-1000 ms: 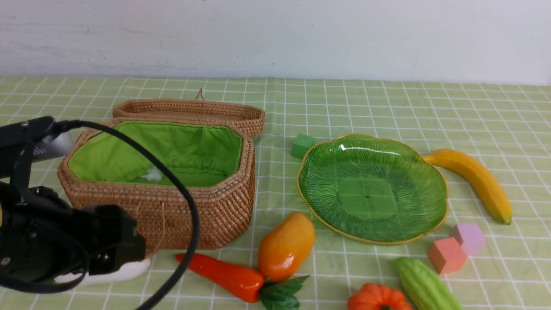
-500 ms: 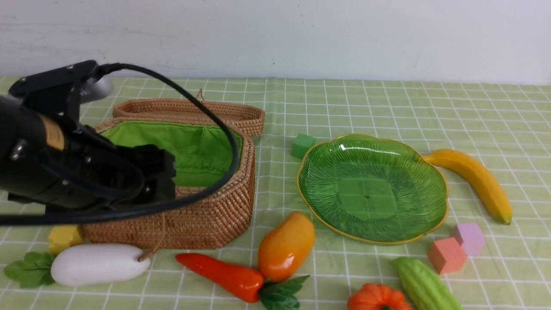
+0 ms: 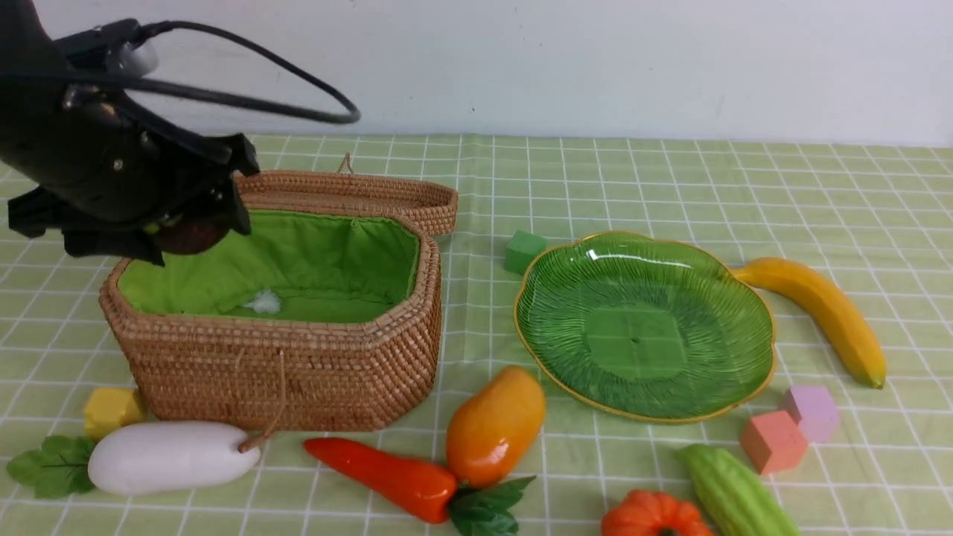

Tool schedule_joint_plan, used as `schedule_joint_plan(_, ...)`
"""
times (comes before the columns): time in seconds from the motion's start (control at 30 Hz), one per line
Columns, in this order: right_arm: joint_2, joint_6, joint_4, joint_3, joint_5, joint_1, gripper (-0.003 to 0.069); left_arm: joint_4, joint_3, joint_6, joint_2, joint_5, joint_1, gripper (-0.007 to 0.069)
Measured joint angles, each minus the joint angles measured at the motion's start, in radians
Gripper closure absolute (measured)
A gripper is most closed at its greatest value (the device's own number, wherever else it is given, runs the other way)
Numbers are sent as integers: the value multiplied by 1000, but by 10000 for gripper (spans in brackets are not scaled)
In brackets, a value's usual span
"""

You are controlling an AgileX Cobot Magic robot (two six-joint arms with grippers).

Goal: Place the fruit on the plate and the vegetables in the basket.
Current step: Grab a mangosteen with your left arm and put it on the plate on the right

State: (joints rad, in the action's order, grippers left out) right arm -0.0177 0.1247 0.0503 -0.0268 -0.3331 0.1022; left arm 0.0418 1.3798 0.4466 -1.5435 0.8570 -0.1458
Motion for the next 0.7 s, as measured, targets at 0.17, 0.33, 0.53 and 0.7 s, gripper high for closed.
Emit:
schedule_joint_plan(0.17,0,0,-8,0,1,0,419,3,122,-24,-127,29,-4,80)
schedule_joint_plan(0.33,0,0,-94,0,0,0,419,26,163,-31,-207,44,-10,80)
schedule_joint_plan(0.53,0,0,-283,0,-2,0,419,87,167,-89,-235,44,-10,80)
schedule_joint_plan(0.7,0,0,-331,0,-2,0,419,150,200,-224,-235,86,-73,80)
